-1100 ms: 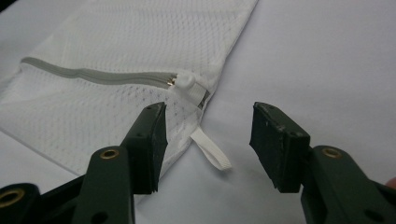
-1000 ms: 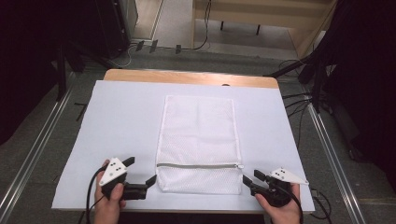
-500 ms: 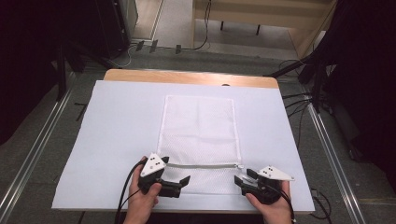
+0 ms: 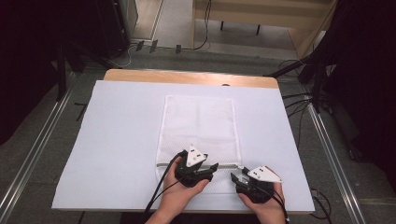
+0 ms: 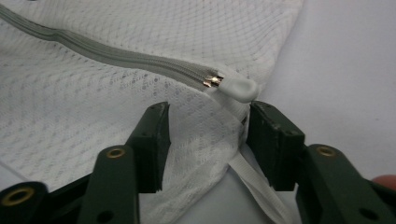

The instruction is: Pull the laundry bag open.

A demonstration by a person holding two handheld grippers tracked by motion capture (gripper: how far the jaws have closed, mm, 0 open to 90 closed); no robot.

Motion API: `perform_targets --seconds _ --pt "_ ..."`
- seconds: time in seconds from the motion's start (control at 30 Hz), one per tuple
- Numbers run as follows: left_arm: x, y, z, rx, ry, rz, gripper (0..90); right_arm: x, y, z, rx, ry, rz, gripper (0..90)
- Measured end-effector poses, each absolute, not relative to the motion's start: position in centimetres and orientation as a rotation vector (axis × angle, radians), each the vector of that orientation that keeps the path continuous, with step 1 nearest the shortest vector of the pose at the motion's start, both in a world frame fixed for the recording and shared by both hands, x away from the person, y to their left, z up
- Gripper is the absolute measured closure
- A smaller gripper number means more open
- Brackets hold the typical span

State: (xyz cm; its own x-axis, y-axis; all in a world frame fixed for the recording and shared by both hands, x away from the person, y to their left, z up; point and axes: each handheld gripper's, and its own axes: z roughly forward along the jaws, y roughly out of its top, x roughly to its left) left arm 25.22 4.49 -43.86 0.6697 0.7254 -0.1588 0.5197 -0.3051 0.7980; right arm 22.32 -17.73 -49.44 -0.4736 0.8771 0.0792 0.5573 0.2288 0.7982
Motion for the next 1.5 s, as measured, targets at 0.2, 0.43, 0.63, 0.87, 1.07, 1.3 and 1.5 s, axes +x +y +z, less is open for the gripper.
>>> perform_targets --seconds 0.2,0.43,0.63,0.87,1.07,1.3,1.5 --pt "25.6 1.9 -43.9 1.996 0.933 0.240 54.6 22.2 -17.9 -49.6 1.324 2.077 1.112 75.6" --pt "26.2 1.3 -44.0 1.972 0.967 0.202 56.3 22.1 -17.8 -49.5 1.328 2.100 1.153 89.7" --pt "26.2 1.0 -44.0 1.974 0.968 0.174 54.9 21.9 -18.2 -48.8 1.318 2.051 1.276 90.0" --pt "27.0 0.4 -43.2 1.904 1.074 0.146 46.7 21.5 -17.7 -48.3 1.235 2.036 1.276 90.0" --pt "27.0 -1.1 -43.3 1.940 1.101 0.179 37.7 21.3 -17.6 -48.1 1.214 2.034 1.292 90.0" --pt "27.5 -1.3 -43.6 1.968 1.125 0.153 35.5 21.0 -17.3 -47.9 1.148 2.046 1.290 90.0" --pt "27.7 0.2 -43.3 1.921 1.078 0.042 56.7 21.0 -17.3 -47.8 1.138 2.042 1.275 90.0"
